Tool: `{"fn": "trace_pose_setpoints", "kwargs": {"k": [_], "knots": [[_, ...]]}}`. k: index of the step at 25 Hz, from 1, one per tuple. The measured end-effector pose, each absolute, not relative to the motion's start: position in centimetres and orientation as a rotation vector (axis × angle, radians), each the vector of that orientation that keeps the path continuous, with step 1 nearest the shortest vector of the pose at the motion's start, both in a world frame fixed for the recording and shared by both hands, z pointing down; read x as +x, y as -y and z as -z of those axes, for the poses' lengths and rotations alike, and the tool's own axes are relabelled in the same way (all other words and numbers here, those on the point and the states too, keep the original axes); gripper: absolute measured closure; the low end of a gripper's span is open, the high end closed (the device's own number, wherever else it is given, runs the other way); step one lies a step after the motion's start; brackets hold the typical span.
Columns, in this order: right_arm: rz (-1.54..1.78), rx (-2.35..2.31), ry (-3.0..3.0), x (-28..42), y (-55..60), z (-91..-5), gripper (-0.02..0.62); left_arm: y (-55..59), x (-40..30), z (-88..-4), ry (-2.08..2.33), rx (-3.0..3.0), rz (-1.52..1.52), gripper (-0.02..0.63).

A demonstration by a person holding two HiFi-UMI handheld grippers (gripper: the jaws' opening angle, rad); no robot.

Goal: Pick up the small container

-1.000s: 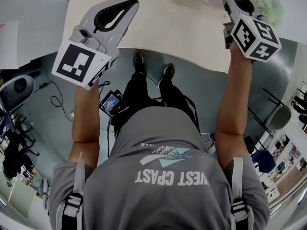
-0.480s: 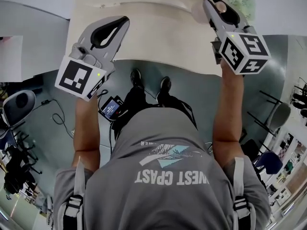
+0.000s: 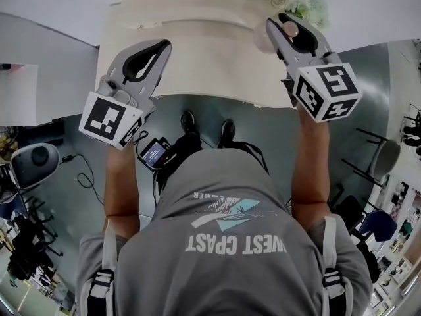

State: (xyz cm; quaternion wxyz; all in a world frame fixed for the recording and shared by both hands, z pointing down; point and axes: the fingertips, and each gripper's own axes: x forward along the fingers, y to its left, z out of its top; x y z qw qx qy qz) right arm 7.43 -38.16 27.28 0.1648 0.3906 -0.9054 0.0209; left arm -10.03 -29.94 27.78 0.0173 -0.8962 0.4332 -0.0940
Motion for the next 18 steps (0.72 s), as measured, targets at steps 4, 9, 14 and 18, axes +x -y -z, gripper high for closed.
{"fn": "trace_pose_setpoints", "kwargs": {"k": [4, 9, 14, 18], "knots": [[-0.041, 1.101, 2.596, 7.9, 36.7, -26.2, 0.48, 29.3, -9.6, -27.2, -1.324, -2.781, 0.292, 0.604], [-0.025, 1.082, 2.613, 8.5, 34.5, -24.9, 0.48, 28.2, -8.7, -26.3, -1.286, -2.78, 0.299, 0.604], [-0.001, 1.063, 2.621, 9.2, 32.6, -23.9, 0.48, 27.4, -7.7, -25.4, -1.253, -2.777, 0.297, 0.604], [0.05, 1.036, 2.611, 9.5, 31.2, -23.7, 0.48, 27.1, -6.8, -25.2, -1.232, -2.782, 0.293, 0.604]]}}
